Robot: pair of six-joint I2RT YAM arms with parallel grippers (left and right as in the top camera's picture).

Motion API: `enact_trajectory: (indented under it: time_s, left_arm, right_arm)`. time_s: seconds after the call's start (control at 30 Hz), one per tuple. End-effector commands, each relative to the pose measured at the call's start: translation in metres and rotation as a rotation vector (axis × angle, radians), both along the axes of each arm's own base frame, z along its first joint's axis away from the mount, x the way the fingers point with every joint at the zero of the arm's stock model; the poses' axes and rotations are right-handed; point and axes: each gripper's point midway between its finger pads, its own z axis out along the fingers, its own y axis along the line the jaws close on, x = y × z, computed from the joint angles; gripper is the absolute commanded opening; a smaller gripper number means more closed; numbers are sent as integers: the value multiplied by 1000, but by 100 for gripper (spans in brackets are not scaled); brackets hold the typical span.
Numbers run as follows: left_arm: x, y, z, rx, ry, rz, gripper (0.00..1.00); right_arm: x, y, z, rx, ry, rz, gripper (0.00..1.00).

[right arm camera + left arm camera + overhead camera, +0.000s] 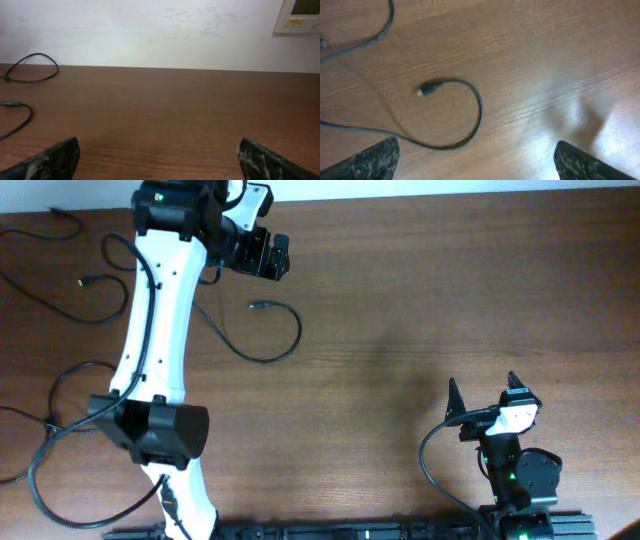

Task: Untangle cables

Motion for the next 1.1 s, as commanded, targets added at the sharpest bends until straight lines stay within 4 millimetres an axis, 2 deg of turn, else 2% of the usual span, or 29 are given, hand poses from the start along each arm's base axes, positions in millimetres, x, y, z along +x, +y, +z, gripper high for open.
enact_trajectory:
  time_s: [0.0, 0.07, 0.1, 0.2, 0.23, 0.3, 0.4, 0.5, 0.57, 0.63, 0.67, 0.73, 0.87, 0.97, 1.07]
  left_arm:
    - [-28, 3, 24, -12, -121, -20, 99]
    - [-43, 7, 23, -24, -197, -18, 99]
    - [-62, 10, 21, -34, -245, -17, 99]
    - [-145, 27, 11, -42, -289, -17, 99]
    - [-175, 34, 17, -50, -351, -17, 99]
    - [-216, 47, 27, -39, -484, -13, 99]
    - [-255, 70, 43, -6, -676, 55, 99]
    - [-277, 75, 52, -26, -775, 64, 99]
    - [-278, 76, 45, -24, -774, 65, 99]
    - [-276, 78, 28, -11, -744, 76, 99]
    - [-270, 81, 5, 4, -710, 94, 99]
    - [-254, 85, -16, 17, -715, 127, 99]
    - [-217, 93, -37, -16, -863, 187, 99]
    - [-208, 96, -48, -36, -998, 194, 99]
    - [-203, 97, -48, -47, -1153, 193, 99]
  right_arm:
    - [0, -4, -3, 9, 3, -22, 98]
    - [0, -4, -3, 9, 3, -22, 98]
    - [0, -4, -3, 9, 3, -22, 98]
    - [0, -4, -3, 9, 3, -22, 98]
    - [0, -4, -3, 9, 3, -22, 98]
    - [0, -4, -3, 9, 3, -22, 98]
    - [0, -4, -3, 9, 3, -22, 98]
    - [0, -4, -3, 9, 3, -22, 98]
    - [0, -4, -3, 9, 3, -22, 98]
    - [0, -4, -3, 9, 3, -22, 98]
    - [0, -4, -3, 9, 3, -22, 98]
    - [0, -4, -3, 9, 3, -22, 98]
    - [0, -4, -3, 9, 3, -22, 98]
    - [0, -4, -3, 9, 3, -22, 98]
    - [0, -4, -3, 9, 3, -22, 98]
